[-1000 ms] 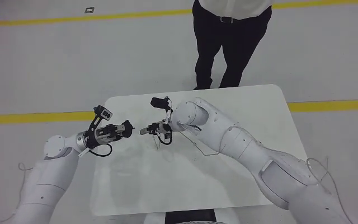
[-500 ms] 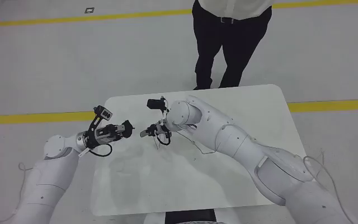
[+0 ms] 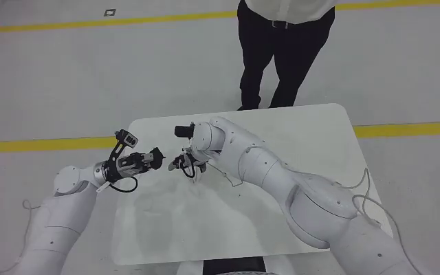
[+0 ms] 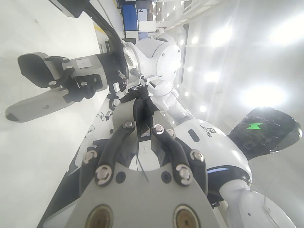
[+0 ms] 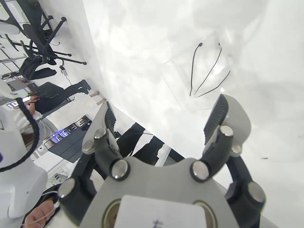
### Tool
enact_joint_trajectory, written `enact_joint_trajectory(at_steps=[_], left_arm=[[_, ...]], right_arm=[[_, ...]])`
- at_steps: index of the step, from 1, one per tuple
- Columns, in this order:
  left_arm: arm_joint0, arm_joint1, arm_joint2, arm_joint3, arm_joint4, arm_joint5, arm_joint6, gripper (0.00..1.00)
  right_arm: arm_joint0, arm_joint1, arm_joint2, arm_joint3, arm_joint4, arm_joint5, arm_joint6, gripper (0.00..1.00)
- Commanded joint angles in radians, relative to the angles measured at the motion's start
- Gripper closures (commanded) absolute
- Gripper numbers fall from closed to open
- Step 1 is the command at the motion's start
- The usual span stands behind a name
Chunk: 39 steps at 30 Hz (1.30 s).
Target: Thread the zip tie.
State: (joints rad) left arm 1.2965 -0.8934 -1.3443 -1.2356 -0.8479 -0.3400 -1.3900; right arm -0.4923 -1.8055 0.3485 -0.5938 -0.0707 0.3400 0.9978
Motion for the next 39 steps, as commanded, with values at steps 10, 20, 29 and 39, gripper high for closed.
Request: enact_joint_trajectory(at_steps=[10,20,29,39], left_arm=[[0.000,0.000,0.000,0.000,0.000,0.000,0.000,1.00],[0.000,0.000,0.000,0.000,0.000,0.000,0.000,1.00],[0.000,0.000,0.000,0.000,0.000,0.000,0.000,1.00],[0.000,0.000,0.000,0.000,0.000,0.000,0.000,1.00]], right_arm=[[-0.016,-0.003,-0.014,0.007,-0.041,0.000,-0.005,0.00],[-0.009,-0.043,0.004,0.071,-0.049,0.000,0.001,0.00],[-0.016,-0.072,0.011,0.095,-0.077,0.000,-0.042,0.07],[-0.031,-0.102,0.023,0.148,-0.087,0.000,-0.058,0.36]])
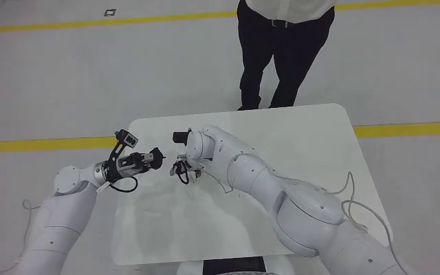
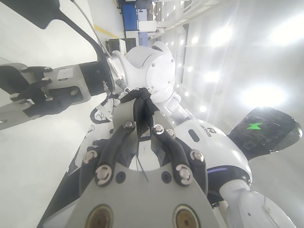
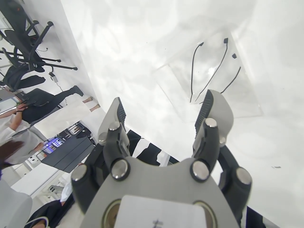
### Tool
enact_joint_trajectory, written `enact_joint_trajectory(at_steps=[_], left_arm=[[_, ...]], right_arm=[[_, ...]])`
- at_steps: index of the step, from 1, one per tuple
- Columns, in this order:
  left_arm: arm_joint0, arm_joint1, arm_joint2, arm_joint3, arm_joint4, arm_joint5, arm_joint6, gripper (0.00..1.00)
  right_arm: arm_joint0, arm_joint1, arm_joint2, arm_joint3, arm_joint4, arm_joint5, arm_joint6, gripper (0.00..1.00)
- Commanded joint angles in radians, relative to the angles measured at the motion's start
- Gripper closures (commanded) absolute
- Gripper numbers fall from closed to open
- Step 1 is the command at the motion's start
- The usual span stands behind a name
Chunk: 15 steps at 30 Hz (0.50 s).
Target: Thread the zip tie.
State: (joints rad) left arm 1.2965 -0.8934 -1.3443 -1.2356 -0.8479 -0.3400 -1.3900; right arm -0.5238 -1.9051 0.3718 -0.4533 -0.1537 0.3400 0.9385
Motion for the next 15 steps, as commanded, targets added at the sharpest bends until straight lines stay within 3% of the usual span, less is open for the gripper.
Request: enact_joint_trajectory(at_steps=[1,15], left_arm=[[0.000,0.000,0.000,0.000,0.000,0.000,0.000,1.00],[0.000,0.000,0.000,0.000,0.000,0.000,0.000,1.00]], right_arm=[[0.001,-0.005,0.000,0.014,-0.007,0.000,0.003,0.37],[0.029,-0.055,-0.005,0.116,-0.089,0.000,0.026,0.52]])
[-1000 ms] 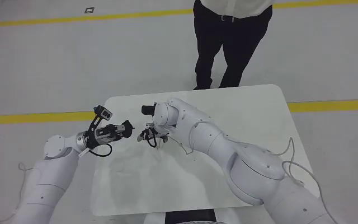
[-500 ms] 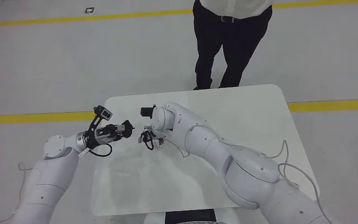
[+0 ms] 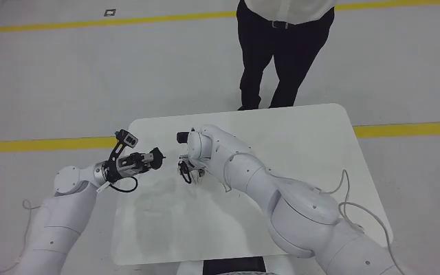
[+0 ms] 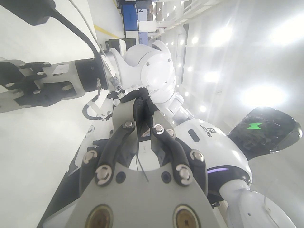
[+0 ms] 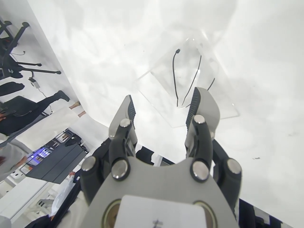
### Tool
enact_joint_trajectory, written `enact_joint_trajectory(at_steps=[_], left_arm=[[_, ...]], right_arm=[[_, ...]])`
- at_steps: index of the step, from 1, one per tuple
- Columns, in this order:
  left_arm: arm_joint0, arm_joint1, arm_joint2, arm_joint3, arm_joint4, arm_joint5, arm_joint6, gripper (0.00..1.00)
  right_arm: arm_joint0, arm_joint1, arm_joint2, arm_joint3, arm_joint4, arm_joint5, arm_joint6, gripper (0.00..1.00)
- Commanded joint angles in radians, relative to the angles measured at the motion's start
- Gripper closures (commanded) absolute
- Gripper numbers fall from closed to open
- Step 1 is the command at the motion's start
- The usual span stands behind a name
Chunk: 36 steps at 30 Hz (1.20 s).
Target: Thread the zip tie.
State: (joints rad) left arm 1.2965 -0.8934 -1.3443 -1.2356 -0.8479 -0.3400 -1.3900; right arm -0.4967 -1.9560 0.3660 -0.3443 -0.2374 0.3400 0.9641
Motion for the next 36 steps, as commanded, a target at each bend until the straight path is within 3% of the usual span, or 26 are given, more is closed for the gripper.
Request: enact_joint_trajectory(at_steps=[1,10,36], left_arm=[[0.000,0.000,0.000,0.000,0.000,0.000,0.000,1.00],[0.000,0.000,0.000,0.000,0.000,0.000,0.000,1.00],[0.000,0.000,0.000,0.000,0.000,0.000,0.000,1.00]], right_arm=[[0.005,-0.007,-0.001,0.015,-0.013,0.000,0.002,0.52],[0.010,-0.035,0.006,0.053,-0.048,0.000,-0.001,0.64],[-0.002,-0.046,0.002,0.080,-0.141,0.000,0.005,0.72]])
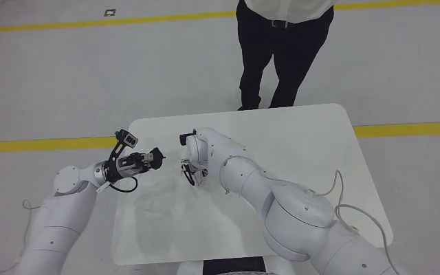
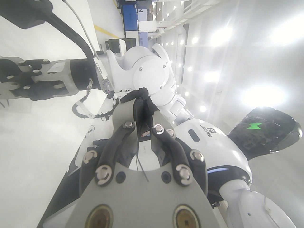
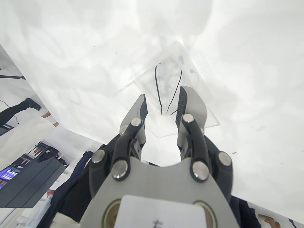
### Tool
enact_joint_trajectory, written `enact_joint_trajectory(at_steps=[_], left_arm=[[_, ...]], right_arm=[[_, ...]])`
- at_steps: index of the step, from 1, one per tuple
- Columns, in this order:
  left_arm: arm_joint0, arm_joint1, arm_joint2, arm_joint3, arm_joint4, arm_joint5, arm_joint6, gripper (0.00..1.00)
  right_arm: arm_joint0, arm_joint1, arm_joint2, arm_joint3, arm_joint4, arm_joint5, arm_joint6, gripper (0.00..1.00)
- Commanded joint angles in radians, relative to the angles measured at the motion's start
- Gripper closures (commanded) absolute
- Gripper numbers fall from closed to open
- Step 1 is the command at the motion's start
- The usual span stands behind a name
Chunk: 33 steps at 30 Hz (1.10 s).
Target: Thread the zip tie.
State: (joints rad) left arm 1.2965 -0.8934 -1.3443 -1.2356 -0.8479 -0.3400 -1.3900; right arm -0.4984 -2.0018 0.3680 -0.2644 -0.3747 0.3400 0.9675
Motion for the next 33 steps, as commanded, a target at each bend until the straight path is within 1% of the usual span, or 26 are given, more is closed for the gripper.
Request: enact_joint_trajectory(at_steps=[1,7,21,23,25,27,33], left_arm=[[0.000,0.000,0.000,0.000,0.000,0.000,0.000,1.00],[0.000,0.000,0.000,0.000,0.000,0.000,0.000,1.00],[0.000,0.000,0.000,0.000,0.000,0.000,0.000,1.00],[0.000,0.000,0.000,0.000,0.000,0.000,0.000,1.00],[0.000,0.000,0.000,0.000,0.000,0.000,0.000,1.00],[0.000,0.000,0.000,0.000,0.000,0.000,0.000,1.00],[0.000,0.000,0.000,0.000,0.000,0.000,0.000,1.00]], right_arm=[[-0.001,-0.001,0.001,0.000,-0.005,0.000,0.002,0.72],[-0.008,-0.002,-0.002,0.000,-0.027,0.000,0.008,0.74],[-0.025,-0.002,0.000,-0.012,-0.059,0.000,0.014,0.74],[-0.025,-0.001,0.002,-0.014,-0.061,0.000,0.009,0.72],[-0.026,-0.001,0.004,-0.020,-0.064,0.000,0.001,0.71],[-0.028,-0.001,0.001,-0.032,-0.074,0.000,0.003,0.73],[-0.037,0.001,-0.007,-0.057,-0.094,0.000,0.012,0.75]])
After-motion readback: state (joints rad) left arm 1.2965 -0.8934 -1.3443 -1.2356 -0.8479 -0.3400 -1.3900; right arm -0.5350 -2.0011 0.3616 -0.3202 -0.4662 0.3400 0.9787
